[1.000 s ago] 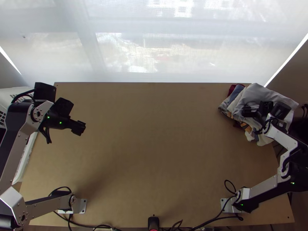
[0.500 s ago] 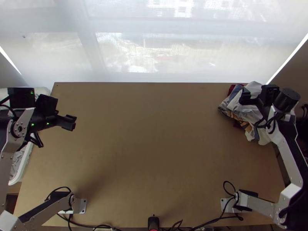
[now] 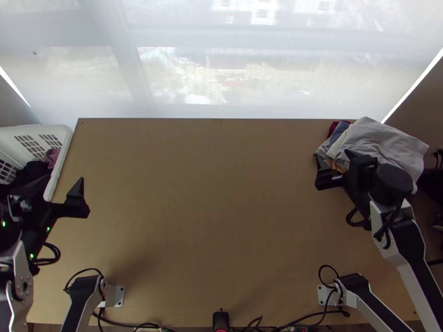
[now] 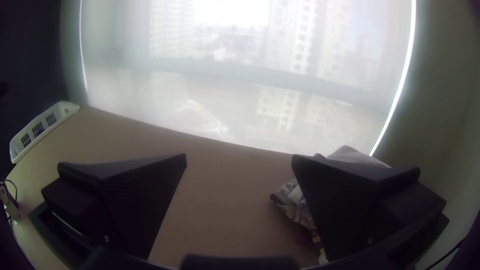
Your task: Fold the t-shirt
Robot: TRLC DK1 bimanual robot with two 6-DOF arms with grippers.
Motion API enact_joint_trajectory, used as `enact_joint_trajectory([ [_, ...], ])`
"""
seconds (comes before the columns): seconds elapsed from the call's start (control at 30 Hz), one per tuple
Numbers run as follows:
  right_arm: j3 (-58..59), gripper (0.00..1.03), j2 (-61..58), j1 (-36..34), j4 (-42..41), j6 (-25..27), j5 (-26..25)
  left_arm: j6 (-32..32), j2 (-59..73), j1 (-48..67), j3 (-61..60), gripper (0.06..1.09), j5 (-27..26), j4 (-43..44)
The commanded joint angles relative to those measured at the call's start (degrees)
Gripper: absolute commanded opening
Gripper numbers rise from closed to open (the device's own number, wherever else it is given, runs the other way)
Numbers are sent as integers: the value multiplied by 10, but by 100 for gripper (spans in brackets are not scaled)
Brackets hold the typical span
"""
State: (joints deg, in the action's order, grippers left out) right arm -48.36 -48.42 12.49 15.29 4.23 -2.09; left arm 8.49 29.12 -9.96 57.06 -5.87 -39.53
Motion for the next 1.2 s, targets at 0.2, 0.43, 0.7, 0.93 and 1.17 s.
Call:
enact_joint_trajectory([
  [0.2,271,98,237,93,-89,7,-135,-82,-293,-74,-279,104,84,132],
  [0.43,361,98,402,61,-65,-63,-138,-88,-295,-74,-377,104,84,147],
  [0.7,428,98,486,46,-36,-92,-150,-126,-294,-81,-412,104,84,85],
  [0.93,429,98,486,3,-21,-136,-151,-156,-293,-85,-426,104,83,88],
  [1.17,430,98,485,-79,-18,-149,-151,-156,-293,-85,-425,104,83,78],
])
